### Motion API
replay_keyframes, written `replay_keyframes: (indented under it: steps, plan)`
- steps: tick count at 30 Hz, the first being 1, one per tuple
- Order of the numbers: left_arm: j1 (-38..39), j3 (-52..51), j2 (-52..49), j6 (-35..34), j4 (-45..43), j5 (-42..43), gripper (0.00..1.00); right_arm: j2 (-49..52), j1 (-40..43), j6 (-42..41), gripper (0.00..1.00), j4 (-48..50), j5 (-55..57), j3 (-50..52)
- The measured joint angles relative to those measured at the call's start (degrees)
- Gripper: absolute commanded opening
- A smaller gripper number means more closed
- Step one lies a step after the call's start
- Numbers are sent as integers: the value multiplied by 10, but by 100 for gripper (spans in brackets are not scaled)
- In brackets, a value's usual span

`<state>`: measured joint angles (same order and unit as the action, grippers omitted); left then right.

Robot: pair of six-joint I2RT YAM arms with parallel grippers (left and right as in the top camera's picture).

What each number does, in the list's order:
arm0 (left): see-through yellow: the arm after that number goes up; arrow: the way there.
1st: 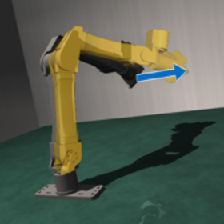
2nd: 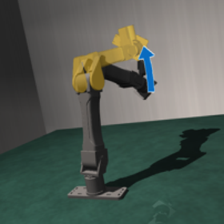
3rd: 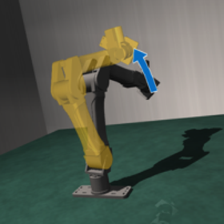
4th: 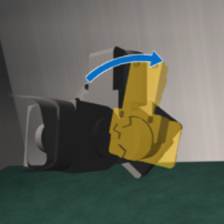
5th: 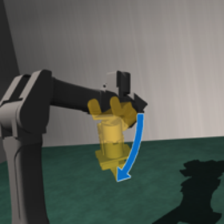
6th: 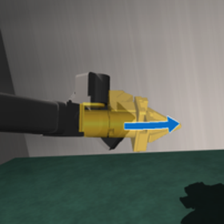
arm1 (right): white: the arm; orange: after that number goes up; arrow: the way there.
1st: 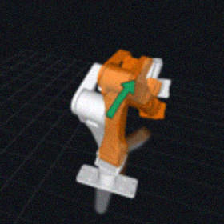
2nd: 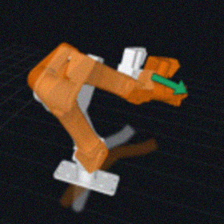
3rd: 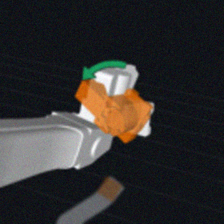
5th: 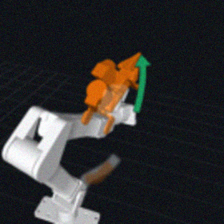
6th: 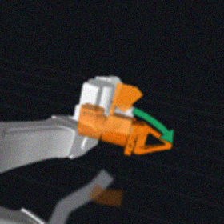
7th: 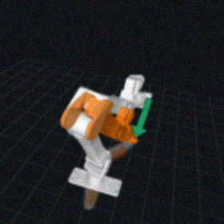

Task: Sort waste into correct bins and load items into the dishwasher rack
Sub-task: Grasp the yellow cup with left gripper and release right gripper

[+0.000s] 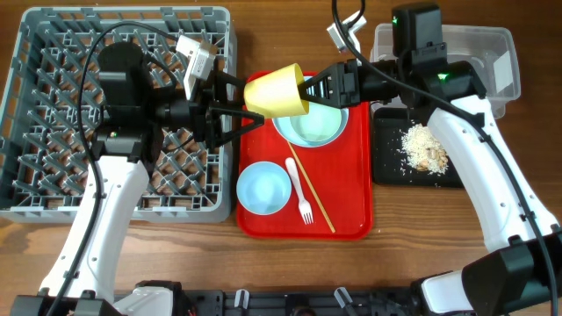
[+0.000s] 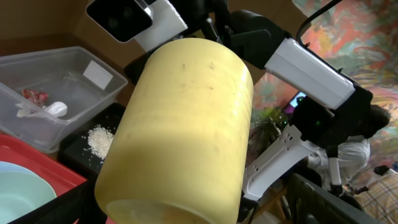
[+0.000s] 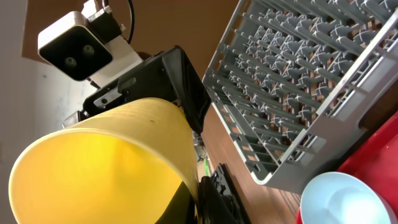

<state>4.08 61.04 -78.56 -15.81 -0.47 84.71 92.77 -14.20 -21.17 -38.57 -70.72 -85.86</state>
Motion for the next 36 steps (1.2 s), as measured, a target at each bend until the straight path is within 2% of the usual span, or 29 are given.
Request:
replay_keyframes:
  steps: [5, 23, 36]
  plan:
    - [0, 0, 0, 0, 0, -8, 90, 0, 0, -7, 4, 1, 0, 0]
    - [0, 0, 0, 0, -4, -22, 74, 0, -8, -14, 5, 1, 0, 0]
    - [0, 0, 0, 0, -4, -24, 68, 0, -8, -14, 4, 1, 0, 0]
